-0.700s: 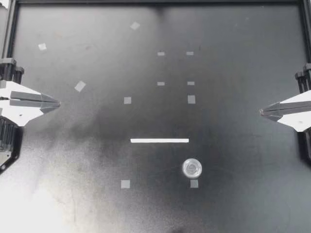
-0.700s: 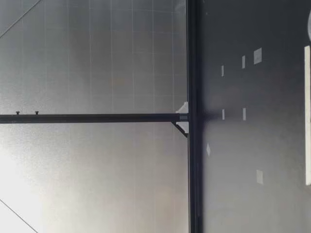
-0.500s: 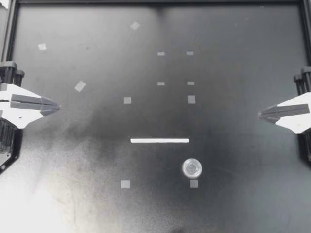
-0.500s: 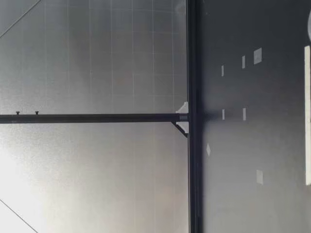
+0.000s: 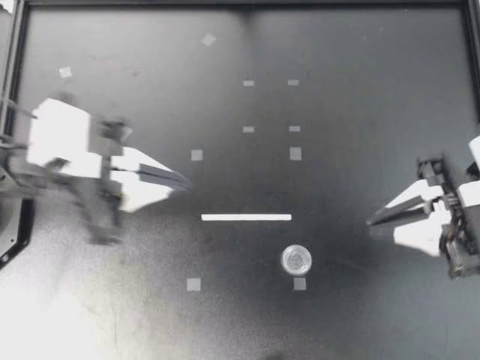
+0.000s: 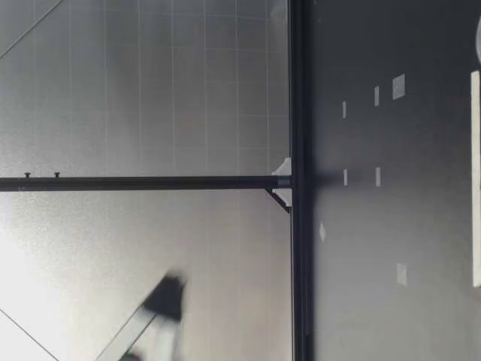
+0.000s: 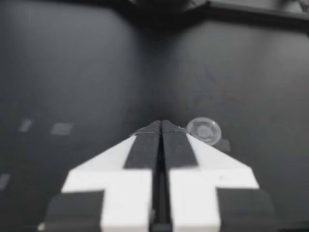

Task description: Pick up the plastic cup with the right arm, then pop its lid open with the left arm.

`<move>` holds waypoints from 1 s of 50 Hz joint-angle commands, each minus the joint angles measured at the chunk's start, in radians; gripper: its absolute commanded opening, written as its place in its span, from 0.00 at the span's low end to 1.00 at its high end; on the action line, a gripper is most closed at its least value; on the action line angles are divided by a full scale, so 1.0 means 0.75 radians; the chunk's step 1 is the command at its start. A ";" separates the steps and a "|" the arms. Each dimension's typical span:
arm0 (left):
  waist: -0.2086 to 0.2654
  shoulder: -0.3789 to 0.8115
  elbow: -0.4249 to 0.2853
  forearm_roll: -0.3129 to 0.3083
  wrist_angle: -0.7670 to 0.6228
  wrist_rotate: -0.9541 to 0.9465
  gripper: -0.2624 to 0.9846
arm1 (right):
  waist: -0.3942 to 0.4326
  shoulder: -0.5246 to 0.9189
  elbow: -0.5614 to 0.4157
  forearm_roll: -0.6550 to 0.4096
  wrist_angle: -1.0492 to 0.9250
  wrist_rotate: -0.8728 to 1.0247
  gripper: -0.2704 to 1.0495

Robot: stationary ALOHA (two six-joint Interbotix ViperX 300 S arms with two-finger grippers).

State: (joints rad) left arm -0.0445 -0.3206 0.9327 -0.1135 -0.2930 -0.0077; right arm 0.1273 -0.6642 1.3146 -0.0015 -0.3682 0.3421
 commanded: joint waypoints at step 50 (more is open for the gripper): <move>-0.151 0.767 -0.454 0.027 -0.133 0.004 0.18 | 0.076 1.039 -0.188 0.041 -0.520 0.133 0.66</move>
State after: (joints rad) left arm -0.1534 0.2608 0.6167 -0.0951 -0.3774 -0.0031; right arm 0.1779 0.1120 1.1934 0.0276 -0.7394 0.4433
